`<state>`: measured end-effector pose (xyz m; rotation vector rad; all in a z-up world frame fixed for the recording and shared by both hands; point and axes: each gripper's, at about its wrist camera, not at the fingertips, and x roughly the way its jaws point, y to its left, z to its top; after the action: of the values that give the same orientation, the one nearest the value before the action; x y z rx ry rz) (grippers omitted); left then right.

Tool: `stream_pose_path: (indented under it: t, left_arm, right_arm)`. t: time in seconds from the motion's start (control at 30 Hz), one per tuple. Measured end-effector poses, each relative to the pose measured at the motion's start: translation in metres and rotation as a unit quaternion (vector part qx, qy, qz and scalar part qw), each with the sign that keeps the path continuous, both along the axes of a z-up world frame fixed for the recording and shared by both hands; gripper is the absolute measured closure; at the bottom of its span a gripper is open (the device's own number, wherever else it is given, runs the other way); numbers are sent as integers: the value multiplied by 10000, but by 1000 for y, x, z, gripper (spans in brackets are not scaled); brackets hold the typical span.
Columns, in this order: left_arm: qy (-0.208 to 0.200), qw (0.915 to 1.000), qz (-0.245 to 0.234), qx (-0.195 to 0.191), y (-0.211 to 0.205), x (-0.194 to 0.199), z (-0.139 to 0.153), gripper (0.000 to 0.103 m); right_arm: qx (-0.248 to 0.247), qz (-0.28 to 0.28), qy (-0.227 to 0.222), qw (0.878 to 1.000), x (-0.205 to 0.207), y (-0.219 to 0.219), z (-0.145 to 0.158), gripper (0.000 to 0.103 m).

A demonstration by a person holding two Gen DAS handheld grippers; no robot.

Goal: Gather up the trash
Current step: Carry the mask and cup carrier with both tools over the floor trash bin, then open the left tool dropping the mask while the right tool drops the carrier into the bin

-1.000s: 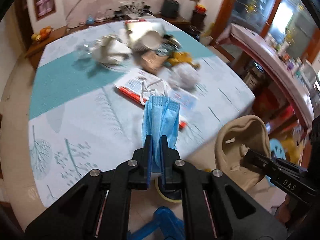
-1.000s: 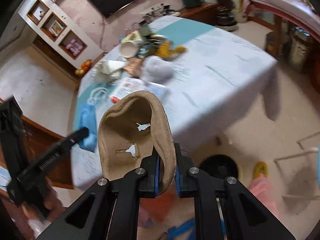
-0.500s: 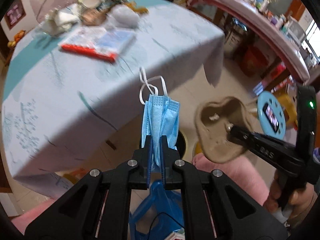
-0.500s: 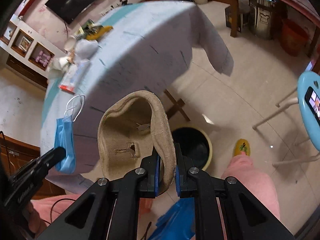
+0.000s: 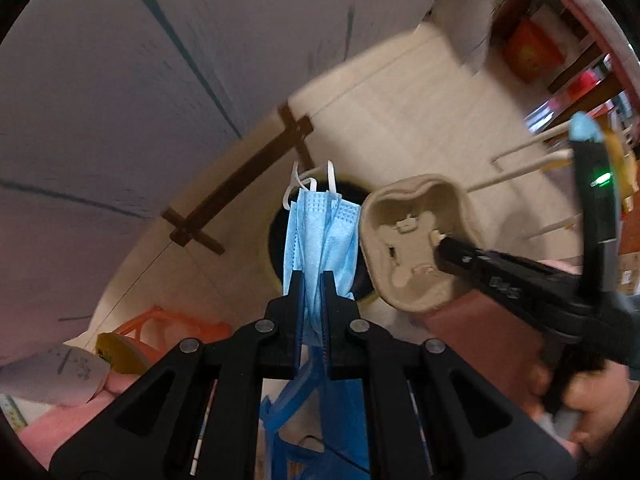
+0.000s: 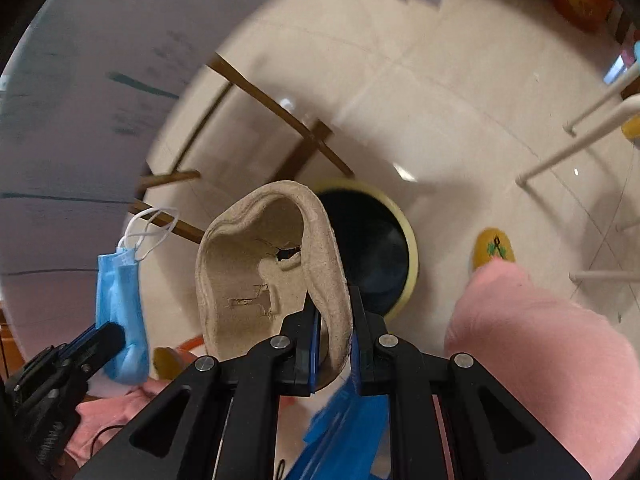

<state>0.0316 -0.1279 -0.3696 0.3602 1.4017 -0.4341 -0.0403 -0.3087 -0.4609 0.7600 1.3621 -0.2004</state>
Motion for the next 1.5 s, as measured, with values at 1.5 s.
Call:
stream_pose_path:
  t: [1.5]
  left_arm:
    - [612, 9971, 333, 297, -19, 27, -85, 66]
  right_arm:
    - [-556, 733, 236, 9955, 59, 27, -80, 54]
